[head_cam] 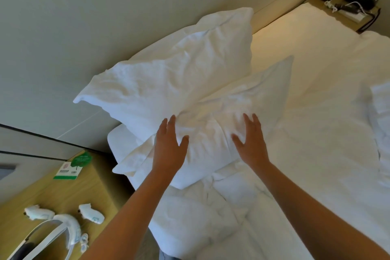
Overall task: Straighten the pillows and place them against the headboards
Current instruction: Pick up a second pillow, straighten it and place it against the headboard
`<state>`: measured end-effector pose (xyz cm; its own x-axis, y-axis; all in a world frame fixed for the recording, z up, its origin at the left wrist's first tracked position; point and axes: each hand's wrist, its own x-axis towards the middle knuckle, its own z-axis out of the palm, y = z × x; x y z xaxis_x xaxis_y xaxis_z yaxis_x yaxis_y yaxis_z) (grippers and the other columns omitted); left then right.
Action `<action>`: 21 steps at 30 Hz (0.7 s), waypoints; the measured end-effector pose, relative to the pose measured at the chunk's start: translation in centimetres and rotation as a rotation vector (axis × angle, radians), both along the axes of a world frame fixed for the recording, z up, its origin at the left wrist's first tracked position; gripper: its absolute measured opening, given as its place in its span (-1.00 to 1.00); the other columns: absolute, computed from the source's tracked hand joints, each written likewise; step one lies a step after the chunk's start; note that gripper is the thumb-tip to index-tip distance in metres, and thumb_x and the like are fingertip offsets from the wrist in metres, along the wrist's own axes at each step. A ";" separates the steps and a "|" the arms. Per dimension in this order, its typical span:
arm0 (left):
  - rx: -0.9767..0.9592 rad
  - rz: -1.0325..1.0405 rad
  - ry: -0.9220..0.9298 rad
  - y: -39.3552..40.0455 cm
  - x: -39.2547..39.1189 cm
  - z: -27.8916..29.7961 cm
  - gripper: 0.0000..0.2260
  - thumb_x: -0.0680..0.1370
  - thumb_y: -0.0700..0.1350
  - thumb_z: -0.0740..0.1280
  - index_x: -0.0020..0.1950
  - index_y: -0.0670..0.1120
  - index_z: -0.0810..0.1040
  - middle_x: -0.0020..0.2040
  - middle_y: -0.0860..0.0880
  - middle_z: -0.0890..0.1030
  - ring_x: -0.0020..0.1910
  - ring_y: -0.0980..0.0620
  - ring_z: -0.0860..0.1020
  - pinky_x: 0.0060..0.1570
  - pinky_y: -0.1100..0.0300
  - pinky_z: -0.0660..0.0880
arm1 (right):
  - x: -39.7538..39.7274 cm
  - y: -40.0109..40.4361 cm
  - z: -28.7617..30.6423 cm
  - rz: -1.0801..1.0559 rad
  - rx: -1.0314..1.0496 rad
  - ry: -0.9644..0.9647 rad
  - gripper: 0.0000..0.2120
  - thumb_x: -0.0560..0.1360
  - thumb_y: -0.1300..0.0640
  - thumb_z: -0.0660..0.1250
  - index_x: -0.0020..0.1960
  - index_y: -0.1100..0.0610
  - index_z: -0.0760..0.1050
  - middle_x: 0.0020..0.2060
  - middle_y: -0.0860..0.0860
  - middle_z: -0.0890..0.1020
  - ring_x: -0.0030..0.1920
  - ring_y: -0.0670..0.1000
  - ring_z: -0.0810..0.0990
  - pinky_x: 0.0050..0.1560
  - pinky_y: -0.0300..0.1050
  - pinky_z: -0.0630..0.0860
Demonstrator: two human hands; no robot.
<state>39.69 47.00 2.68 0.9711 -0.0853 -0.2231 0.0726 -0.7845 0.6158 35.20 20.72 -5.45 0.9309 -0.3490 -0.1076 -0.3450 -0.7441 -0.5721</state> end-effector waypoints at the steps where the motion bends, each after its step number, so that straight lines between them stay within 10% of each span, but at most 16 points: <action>1: 0.042 -0.050 -0.035 0.0 -1.0 0.0 -0.32 0.64 0.04 0.32 0.67 -0.02 0.05 0.67 -0.14 0.06 0.64 -0.13 0.06 0.54 -0.05 0.19 | -1.4 0.9 -0.5 -0.008 0.047 0.041 -0.22 0.62 -0.09 0.40 0.71 0.02 0.10 0.71 0.10 0.08 0.67 0.17 0.17 0.45 0.14 0.45; 10: 0.556 -0.515 -0.027 3.2 -6.9 -2.3 -0.35 0.65 0.10 0.23 0.67 0.02 0.02 0.67 -0.16 -0.22 0.64 -0.19 -0.25 0.57 -0.27 0.07 | -3.0 8.1 -0.9 -0.158 0.459 0.339 0.02 0.55 -0.24 0.44 0.72 -0.15 -0.19 0.68 0.16 0.19 0.63 0.24 0.26 0.55 0.14 0.29; 21: 0.609 -0.686 -0.001 5.1 -2.0 -3.3 -0.35 0.64 0.16 0.20 0.65 -0.04 0.05 0.66 -0.21 -0.24 0.65 -0.22 -0.21 0.52 -0.34 0.11 | 0.3 9.9 0.4 -0.260 0.430 0.421 0.04 0.52 -0.27 0.45 0.73 -0.12 -0.17 0.62 0.19 0.27 0.59 0.25 0.33 0.51 0.13 0.34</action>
<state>37.68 52.11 -0.58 0.7512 -0.5113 -0.4174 -0.5294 -0.8445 0.0817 35.53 30.65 -5.10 0.6697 -0.4014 -0.6248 -0.7424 -0.3411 -0.5766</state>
